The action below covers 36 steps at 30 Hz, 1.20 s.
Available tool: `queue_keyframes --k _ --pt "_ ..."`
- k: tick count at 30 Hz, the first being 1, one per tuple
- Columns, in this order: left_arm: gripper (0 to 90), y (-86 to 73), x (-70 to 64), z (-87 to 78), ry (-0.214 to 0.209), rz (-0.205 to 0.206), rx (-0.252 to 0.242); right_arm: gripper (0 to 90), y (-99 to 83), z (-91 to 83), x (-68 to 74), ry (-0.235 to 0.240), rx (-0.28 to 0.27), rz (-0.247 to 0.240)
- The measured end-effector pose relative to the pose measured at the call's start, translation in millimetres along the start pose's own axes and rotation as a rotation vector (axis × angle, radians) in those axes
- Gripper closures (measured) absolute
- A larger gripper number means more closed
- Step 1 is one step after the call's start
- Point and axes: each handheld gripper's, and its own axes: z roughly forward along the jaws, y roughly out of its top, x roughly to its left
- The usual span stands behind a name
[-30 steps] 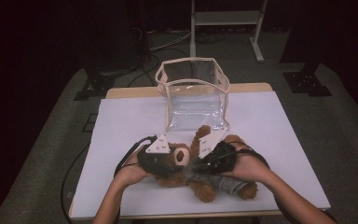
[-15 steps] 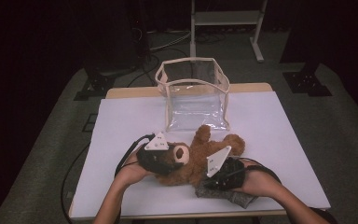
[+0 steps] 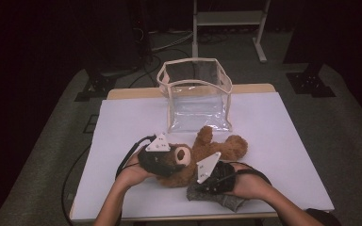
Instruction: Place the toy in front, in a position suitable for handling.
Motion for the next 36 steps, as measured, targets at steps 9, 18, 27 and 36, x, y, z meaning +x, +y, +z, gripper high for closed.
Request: queue_keyframes --k 9,18,27,36 --pt "30.6 1.6 -0.1 0.4 0.003 0.000 0.007 82.2 -41.4 -33.7 9.7 -0.042 -0.038 0.091" --pt "30.4 1.5 -0.7 0.1 -0.006 0.014 0.015 82.2 -5.8 -43.3 -7.5 -0.073 -0.121 0.047" --pt "30.1 0.2 -1.9 -0.8 -0.013 0.022 0.012 82.2 -5.9 -19.6 -6.6 -0.031 -0.063 0.034" --pt "29.8 1.8 -3.3 0.5 -0.007 0.029 0.018 82.2 -13.0 -43.6 -6.4 -0.076 -0.115 0.061"
